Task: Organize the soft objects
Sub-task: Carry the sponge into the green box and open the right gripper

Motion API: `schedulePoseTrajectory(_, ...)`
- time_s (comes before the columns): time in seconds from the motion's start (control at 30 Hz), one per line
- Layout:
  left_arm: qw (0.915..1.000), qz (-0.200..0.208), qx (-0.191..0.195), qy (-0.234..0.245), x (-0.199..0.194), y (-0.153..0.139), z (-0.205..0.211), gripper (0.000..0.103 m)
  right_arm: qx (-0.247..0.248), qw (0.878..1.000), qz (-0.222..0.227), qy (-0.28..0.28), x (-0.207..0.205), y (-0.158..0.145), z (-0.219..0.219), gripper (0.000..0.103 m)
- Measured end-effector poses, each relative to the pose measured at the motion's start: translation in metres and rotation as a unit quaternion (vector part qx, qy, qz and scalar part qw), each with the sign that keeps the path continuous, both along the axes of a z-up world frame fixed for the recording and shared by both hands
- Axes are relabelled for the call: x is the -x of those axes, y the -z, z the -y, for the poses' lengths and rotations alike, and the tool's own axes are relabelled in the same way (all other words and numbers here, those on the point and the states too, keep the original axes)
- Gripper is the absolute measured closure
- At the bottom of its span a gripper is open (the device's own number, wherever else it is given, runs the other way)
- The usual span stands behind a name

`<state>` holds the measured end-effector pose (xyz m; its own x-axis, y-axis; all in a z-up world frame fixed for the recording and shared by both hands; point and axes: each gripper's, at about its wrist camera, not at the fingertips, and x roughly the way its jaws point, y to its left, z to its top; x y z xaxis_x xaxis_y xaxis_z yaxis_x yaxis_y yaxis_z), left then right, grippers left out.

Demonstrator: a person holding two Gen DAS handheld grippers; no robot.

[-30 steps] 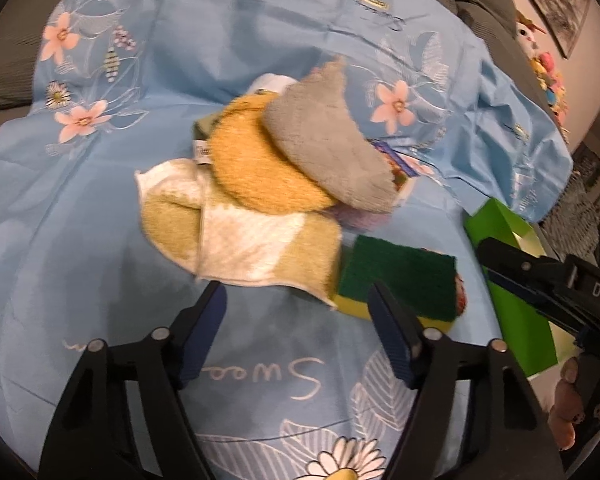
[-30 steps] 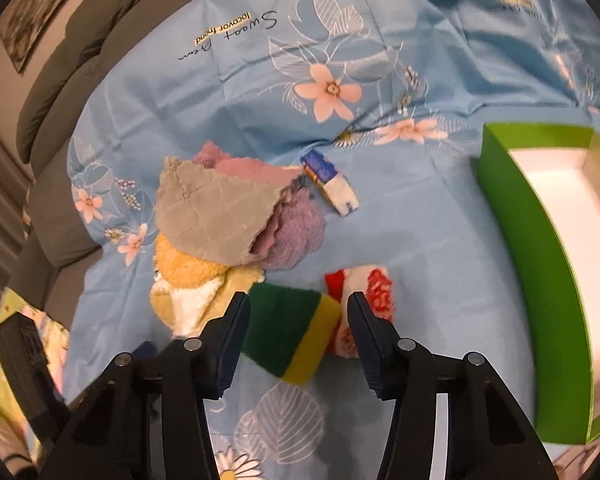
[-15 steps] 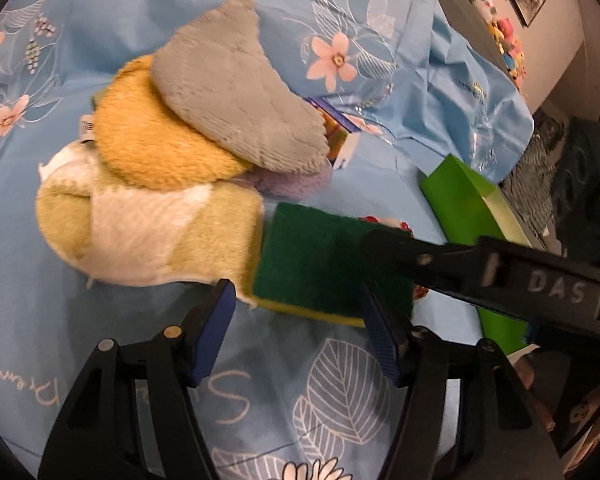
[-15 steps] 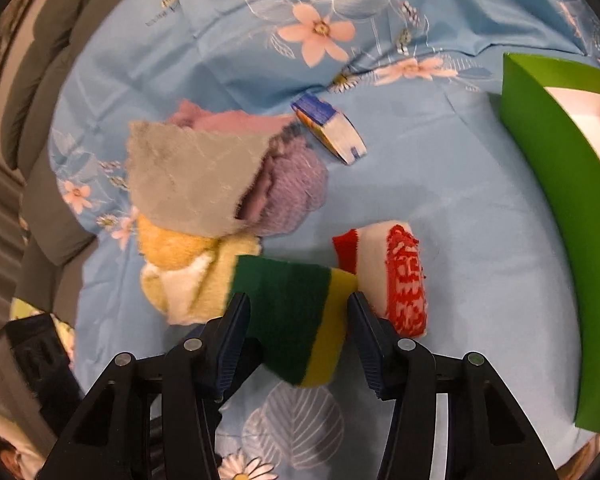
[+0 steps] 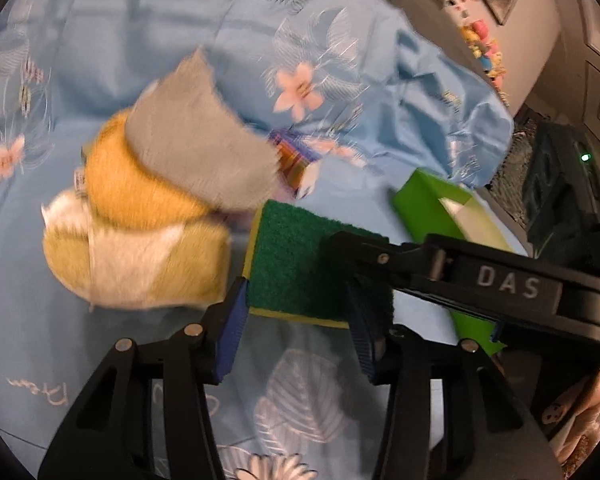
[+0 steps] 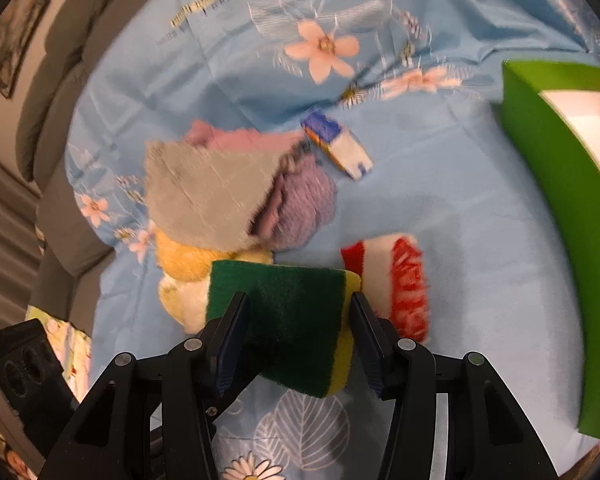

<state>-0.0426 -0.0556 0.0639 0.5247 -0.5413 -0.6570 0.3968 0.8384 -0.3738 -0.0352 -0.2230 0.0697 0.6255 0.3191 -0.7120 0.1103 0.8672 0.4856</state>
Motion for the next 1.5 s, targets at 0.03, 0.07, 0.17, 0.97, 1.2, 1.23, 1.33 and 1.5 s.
schedulePoseTrajectory(0.03,1.0000,0.010,0.000,0.001,0.003,-0.006,0.002,0.057,-0.004,1.000,0.012,0.005,0.006,-0.008,0.005,0.049)
schedulePoseTrajectory(0.07,0.9998,0.020,0.000,0.004,0.006,-0.012,0.005,0.057,-0.008,1.000,0.019,0.008,0.010,-0.013,0.009,0.049)
schedulePoseTrajectory(0.17,0.9983,0.054,0.008,0.019,0.020,-0.037,0.017,0.057,-0.022,0.998,0.051,0.025,0.026,-0.034,0.028,0.049)
schedulePoseTrajectory(0.97,0.9784,0.070,-0.010,0.194,0.044,-0.052,0.233,0.057,-0.046,0.956,0.058,0.283,0.113,-0.027,0.223,0.049)
schedulePoseTrajectory(1.2,0.9773,0.048,-0.005,0.206,0.046,-0.039,0.250,0.048,-0.007,0.943,0.024,0.331,0.118,-0.021,0.236,0.049)
schedulePoseTrajectory(1.23,0.9775,0.051,-0.009,0.205,0.047,-0.039,0.250,0.044,-0.003,0.943,0.025,0.333,0.119,-0.022,0.236,0.044)
schedulePoseTrajectory(1.33,0.9786,0.059,-0.013,0.197,0.048,-0.043,0.241,0.033,0.006,0.943,0.038,0.332,0.121,-0.027,0.232,0.026)
schedulePoseTrajectory(1.5,0.9852,0.070,-0.011,0.156,0.045,-0.053,0.207,0.030,0.019,0.954,0.059,0.295,0.114,-0.042,0.208,0.021)
